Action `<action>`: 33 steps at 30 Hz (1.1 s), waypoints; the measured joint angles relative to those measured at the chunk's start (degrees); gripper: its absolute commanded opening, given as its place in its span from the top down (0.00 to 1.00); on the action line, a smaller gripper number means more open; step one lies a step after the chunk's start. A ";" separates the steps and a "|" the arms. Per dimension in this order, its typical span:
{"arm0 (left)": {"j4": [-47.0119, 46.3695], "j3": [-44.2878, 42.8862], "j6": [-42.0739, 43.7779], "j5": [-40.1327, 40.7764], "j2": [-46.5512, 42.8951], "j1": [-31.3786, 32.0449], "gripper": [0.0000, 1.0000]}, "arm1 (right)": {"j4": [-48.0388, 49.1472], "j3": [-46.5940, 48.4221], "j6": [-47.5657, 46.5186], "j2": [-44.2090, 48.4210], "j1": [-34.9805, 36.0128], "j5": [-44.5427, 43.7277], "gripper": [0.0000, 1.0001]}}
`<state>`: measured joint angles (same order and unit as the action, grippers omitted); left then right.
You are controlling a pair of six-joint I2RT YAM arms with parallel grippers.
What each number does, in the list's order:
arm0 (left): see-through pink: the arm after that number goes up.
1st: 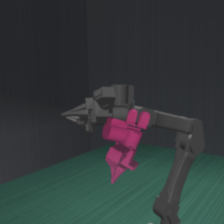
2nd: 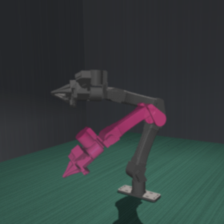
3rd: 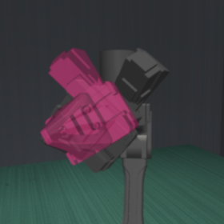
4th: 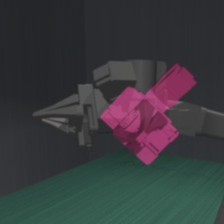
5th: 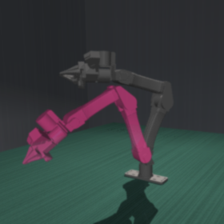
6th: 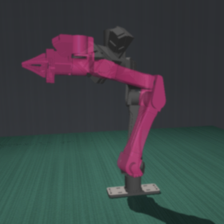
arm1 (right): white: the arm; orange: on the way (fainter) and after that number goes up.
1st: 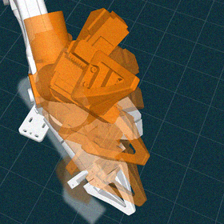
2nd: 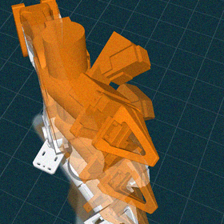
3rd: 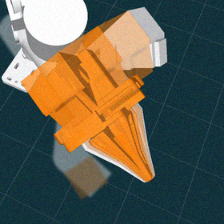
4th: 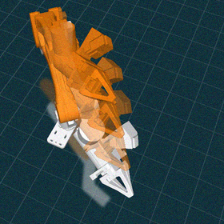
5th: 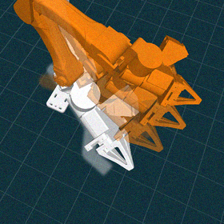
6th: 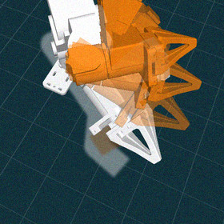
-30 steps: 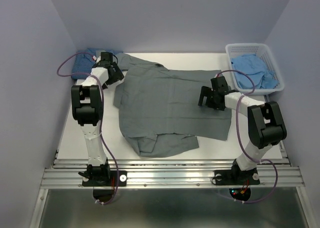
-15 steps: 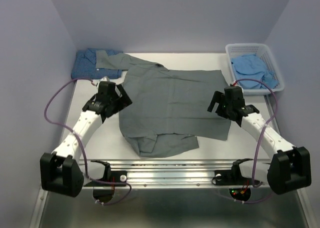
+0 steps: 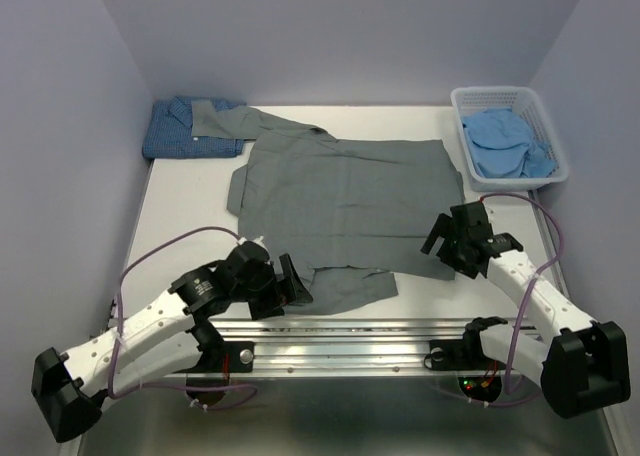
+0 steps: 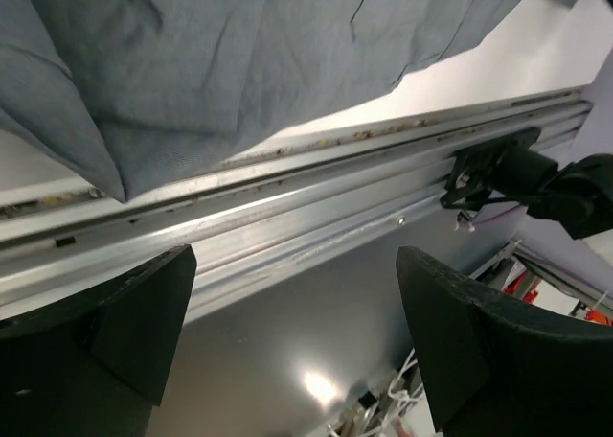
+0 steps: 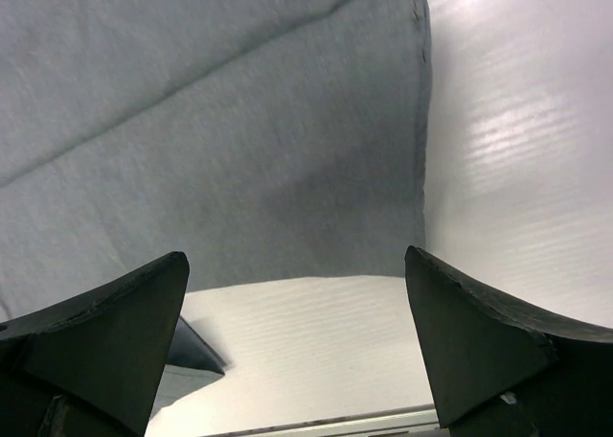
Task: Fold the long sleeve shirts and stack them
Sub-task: Fold the shirt
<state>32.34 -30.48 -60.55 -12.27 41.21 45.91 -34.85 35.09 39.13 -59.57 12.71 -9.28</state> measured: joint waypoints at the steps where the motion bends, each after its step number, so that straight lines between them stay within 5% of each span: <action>1: -0.09 0.33 -1.40 0.09 0.79 1.77 0.01 | -0.33 -0.48 0.46 0.52 0.00 0.17 0.00; 15: 1.42 0.35 -13.00 9.16 15.63 7.76 0.07 | -1.25 -1.22 1.90 4.83 0.00 0.31 0.00; 20: 1.07 0.28 -14.91 13.20 20.48 7.76 0.31 | -1.25 -1.22 2.78 4.42 0.00 0.22 0.00; 24: 0.83 -2.29 -14.73 16.63 26.95 7.48 1.00 | -1.20 -1.55 4.48 4.50 0.00 0.28 0.00; 33: 0.22 -8.37 -8.87 17.79 25.75 6.84 1.00 | -1.77 -3.37 7.52 2.10 0.00 -1.86 0.00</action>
<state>32.56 -38.85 -69.43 5.52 66.96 52.75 -36.62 31.73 46.65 -57.47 12.71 -11.14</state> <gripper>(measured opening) 0.037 0.998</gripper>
